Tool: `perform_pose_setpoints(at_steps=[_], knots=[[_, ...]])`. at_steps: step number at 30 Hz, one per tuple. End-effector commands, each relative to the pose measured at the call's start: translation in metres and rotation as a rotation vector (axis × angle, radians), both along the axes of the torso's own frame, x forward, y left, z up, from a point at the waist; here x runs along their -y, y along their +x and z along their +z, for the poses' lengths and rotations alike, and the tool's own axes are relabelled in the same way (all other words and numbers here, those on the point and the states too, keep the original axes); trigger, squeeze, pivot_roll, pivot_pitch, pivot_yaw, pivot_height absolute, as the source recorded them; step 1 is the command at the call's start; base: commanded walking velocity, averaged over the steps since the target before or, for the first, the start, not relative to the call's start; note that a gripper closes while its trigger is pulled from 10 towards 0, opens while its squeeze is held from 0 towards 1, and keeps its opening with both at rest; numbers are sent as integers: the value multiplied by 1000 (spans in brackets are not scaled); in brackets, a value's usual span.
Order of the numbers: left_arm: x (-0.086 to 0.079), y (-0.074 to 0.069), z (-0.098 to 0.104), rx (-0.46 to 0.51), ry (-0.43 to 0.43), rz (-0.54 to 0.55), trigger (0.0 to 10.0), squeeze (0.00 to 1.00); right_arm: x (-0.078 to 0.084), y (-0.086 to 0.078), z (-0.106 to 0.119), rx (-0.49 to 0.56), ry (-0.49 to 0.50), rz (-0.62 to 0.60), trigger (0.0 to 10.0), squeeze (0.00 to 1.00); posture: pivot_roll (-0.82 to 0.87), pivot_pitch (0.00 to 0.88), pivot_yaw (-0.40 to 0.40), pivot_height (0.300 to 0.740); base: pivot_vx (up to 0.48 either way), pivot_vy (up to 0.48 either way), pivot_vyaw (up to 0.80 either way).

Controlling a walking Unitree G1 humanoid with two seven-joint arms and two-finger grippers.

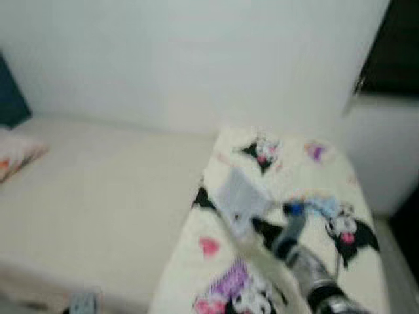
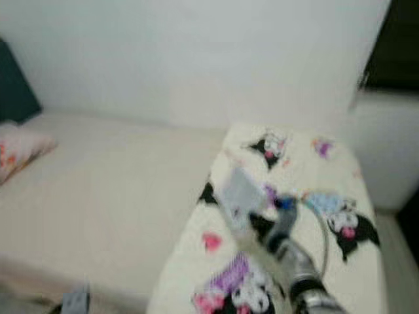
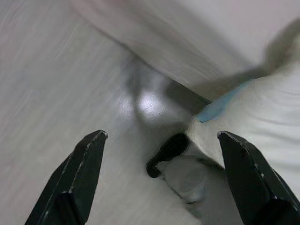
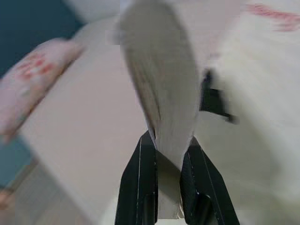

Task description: Clean up the room

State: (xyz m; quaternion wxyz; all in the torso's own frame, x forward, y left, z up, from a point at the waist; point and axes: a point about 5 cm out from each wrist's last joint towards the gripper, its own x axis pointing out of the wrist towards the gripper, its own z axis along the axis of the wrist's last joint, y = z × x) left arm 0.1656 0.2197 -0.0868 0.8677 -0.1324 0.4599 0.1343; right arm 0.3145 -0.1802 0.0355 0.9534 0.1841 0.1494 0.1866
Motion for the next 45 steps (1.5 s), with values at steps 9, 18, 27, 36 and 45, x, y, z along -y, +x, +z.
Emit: perform_pose_setpoints(at_steps=[9,18,27,36,45], knots=[[-3,-7,-3,-47,15,-6,10000,0,-15,7,15,93,28,134,10000,0,18,0,-11,740,0,0,794],[-2,1,1,-8,10,16,10000,0,-29,8,19,115,27,242,10000,0,24,0,-20,740,-226,0,791],[3,16,7,68,-13,37,10000,0,-31,11,24,129,39,269,10000,0,23,0,-27,740,0,0,793],[14,65,35,271,-23,-20,10000,0,-36,11,27,146,81,288,10000,0,22,0,-28,740,0,0,793],[8,125,89,576,-41,-26,10000,0,-29,20,30,112,58,163,10000,0,23,0,-27,740,148,0,292]])
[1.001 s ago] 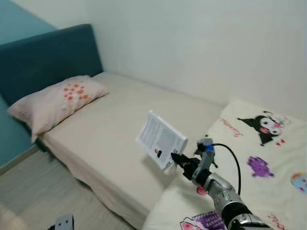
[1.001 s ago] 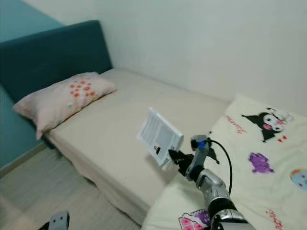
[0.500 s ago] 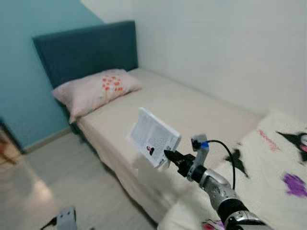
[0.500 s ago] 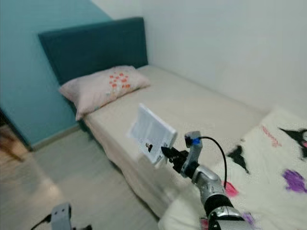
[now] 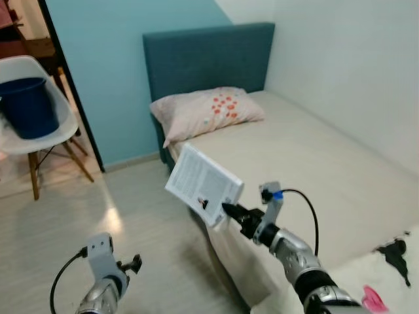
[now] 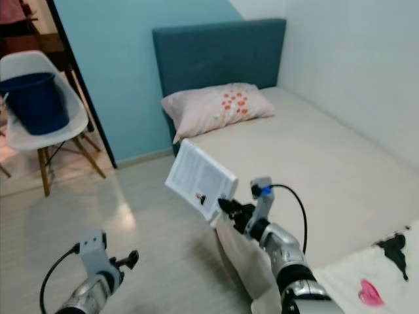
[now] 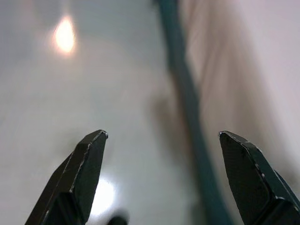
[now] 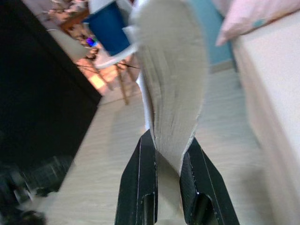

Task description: Clean up the room

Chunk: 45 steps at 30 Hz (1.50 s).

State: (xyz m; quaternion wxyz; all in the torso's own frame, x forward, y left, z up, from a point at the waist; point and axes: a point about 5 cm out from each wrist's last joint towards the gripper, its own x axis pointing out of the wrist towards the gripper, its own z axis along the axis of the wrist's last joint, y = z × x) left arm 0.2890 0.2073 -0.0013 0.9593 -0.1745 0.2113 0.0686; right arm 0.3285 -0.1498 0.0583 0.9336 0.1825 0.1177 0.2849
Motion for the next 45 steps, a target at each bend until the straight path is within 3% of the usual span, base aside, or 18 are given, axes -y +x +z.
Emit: perform_pose_setpoints(at_steps=[1,7,14,35,40,45], knots=[[-3,9,12,65,-1,2,10000,0,2,7,9,25,14,-27,10000,0,24,0,-26,740,480,0,0],[8,35,42,203,17,-69,10000,0,6,10,14,37,29,-52,10000,0,22,0,-21,740,480,0,0],[24,47,58,294,18,-118,10000,0,7,10,18,72,13,-52,10000,0,18,0,-17,740,480,0,0],[39,55,72,365,1,-155,10000,0,-7,4,23,134,-30,93,10000,0,10,0,-18,740,480,0,735],[41,55,72,365,-5,-157,10000,0,-2,7,22,105,-31,46,10000,0,10,0,-18,740,480,0,769],[48,57,75,385,-30,-188,10000,0,16,14,17,28,-71,-131,10000,0,10,0,-16,740,480,0,0]])
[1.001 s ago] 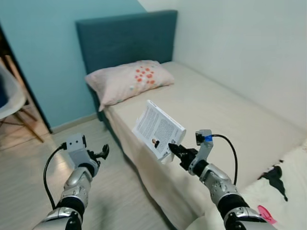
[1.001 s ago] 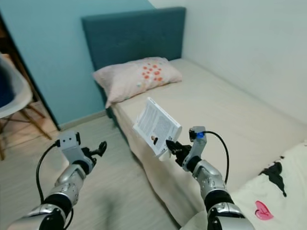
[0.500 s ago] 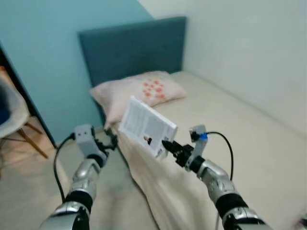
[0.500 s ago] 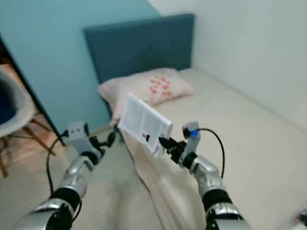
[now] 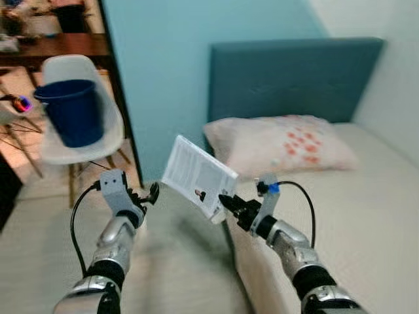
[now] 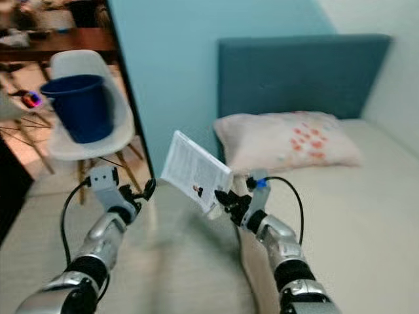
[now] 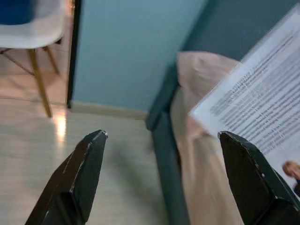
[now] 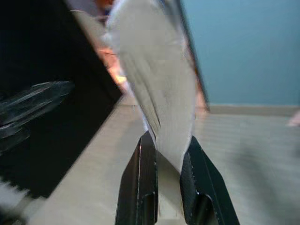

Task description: Clean up the room

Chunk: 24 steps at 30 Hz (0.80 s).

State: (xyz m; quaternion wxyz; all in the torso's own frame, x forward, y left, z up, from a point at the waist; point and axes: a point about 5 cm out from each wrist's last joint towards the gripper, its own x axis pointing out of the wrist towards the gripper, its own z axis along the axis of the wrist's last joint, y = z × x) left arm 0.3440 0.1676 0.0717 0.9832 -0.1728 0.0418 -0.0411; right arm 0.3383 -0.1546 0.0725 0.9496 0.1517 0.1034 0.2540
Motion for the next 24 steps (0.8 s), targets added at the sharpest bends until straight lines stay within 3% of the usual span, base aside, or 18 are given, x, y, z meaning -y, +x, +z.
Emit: perform_pose_setpoints(at_steps=[1,5,6,10,24], knots=[[10,3,3,13,-16,-46,10000,0,13,4,2,-17,-2,-82,10000,0,10,0,-16,740,480,0,0],[14,4,6,25,-16,-76,10000,0,18,5,3,-26,8,-118,10000,0,8,0,-13,740,480,0,-766],[23,5,10,49,-22,-133,10000,0,29,5,1,-51,8,-200,10000,0,5,0,-11,740,480,0,-756],[31,6,12,61,-32,-175,10000,0,40,5,-2,-88,5,-278,10000,0,3,0,-9,740,480,0,-756],[47,0,6,53,-43,-246,10000,0,63,-1,-12,-175,-16,-428,10000,0,4,0,-12,740,480,0,-756]])
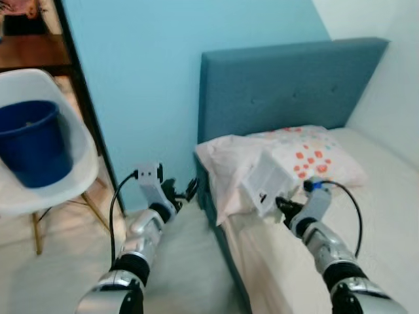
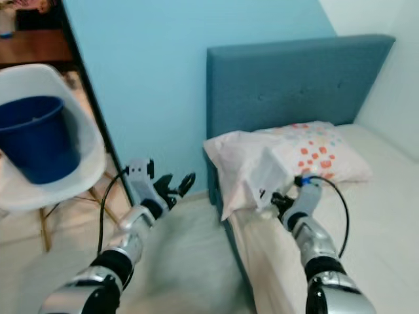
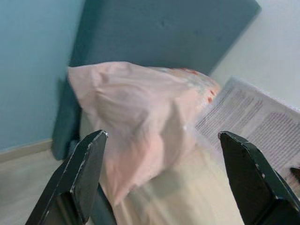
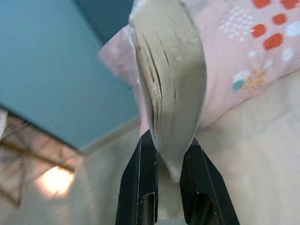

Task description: Clean up the room

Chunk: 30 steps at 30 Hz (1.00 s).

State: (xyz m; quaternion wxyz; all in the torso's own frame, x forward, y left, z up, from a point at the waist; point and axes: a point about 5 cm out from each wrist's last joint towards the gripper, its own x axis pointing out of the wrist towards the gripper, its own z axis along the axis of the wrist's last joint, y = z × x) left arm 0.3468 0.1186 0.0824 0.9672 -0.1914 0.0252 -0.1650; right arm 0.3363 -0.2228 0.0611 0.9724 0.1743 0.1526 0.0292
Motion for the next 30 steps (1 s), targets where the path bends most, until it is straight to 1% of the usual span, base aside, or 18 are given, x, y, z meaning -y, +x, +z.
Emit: perform_pose_setpoints(at_steps=[1,3,8,10,12,14,16,17,19,20,21,23,24,26,28,29,30], knots=[[0,-3,-5,-19,13,-13,10000,0,-6,1,-1,-2,22,-2,10000,0,3,0,-12,740,480,0,-763],[1,-4,-6,-20,12,-18,10000,0,-6,1,-1,-5,26,-9,10000,0,3,0,-12,740,480,0,-763],[4,-5,-7,-25,14,-27,10000,0,-8,0,-5,-36,55,2,10000,0,3,0,-12,740,480,0,0],[5,-5,-8,-31,25,-24,10000,0,-15,-2,-9,-53,74,58,10000,0,3,0,-12,740,360,0,0],[3,-5,-12,-72,23,17,10000,0,-23,-5,-13,-70,96,127,10000,0,0,0,-14,740,0,0,0],[2,-5,-14,-83,24,26,10000,0,-26,-7,-15,-80,116,165,10000,0,0,0,-14,740,0,0,0],[2,-8,-18,-95,52,21,10000,0,-32,-9,-16,-83,196,219,10000,0,-2,0,-16,740,0,0,0],[0,-9,-21,-109,57,30,10000,0,-34,-12,-17,-89,235,257,10000,0,-4,0,-18,740,0,-480,0],[-1,-11,-23,-124,56,42,10000,0,-36,-14,-18,-95,267,293,10000,0,-4,0,-18,740,0,-480,0],[-2,-11,-26,-140,70,49,10000,0,-35,-16,-18,-99,285,311,10000,0,-6,0,-20,740,0,-480,0],[-3,-12,-27,-149,68,61,10000,0,-32,-18,-19,-104,310,305,10000,0,-6,0,-22,740,0,-480,0],[-3,-13,-28,-155,66,69,10000,0,-29,-19,-19,-107,328,300,10000,0,-7,0,-24,740,0,-480,0],[-5,-13,-29,-163,63,93,10000,0,-21,-22,-19,-114,377,275,10000,0,-7,0,-24,740,0,0,0],[-6,-13,-29,-165,63,106,10000,0,-16,-24,-19,-119,407,268,10000,0,-7,0,-24,740,0,0,0],[-6,-13,-30,-171,63,106,10000,0,-13,-26,-19,-121,410,272,10000,0,-7,0,-24,740,0,0,0],[-7,-14,-33,-184,67,104,10000,0,-5,-32,-18,-129,454,285,10000,0,-17,0,-26,740,0,0,0],[-7,-15,-33,-187,68,104,10000,0,-3,-34,-18,-131,466,289,10000,0,-20,0,-23,740,0,0,0]])
